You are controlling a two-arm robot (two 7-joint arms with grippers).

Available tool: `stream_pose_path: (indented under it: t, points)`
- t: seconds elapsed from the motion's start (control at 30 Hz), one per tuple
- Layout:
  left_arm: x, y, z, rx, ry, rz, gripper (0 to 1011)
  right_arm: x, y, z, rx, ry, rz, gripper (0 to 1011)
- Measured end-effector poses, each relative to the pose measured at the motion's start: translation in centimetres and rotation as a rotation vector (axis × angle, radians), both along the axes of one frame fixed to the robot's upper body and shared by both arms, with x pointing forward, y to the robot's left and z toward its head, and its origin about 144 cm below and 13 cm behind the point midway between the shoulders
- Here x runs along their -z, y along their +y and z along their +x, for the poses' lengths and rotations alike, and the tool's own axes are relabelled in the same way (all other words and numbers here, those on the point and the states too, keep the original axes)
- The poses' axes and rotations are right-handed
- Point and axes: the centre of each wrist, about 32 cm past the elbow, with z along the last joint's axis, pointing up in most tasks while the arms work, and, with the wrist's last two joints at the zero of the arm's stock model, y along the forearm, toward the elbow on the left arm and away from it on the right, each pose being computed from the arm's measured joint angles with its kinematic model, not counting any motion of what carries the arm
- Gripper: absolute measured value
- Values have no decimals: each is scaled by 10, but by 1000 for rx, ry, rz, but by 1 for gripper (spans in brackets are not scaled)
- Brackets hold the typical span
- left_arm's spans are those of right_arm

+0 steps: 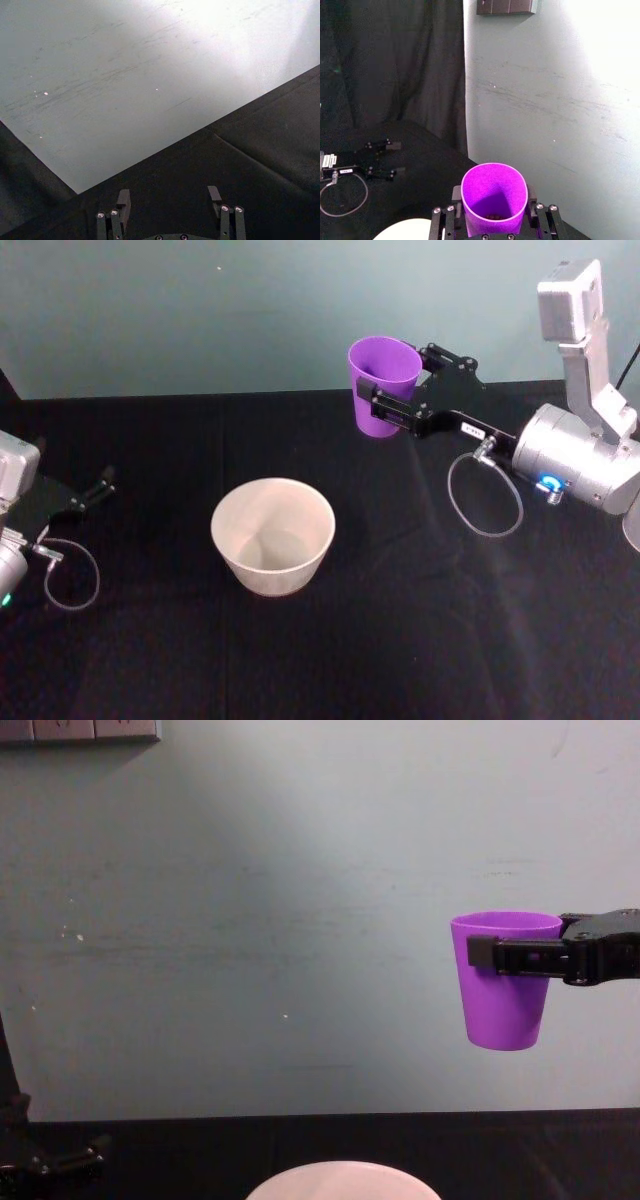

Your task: Pick up the cup and pour the mung beans from the cup into the bowl.

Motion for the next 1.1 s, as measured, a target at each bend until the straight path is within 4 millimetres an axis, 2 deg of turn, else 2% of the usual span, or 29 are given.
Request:
stream_pose_path:
  t: [1.1]
  points:
    - [0,0,0,0,0,0,1000,0,0,0,0,0,0,733]
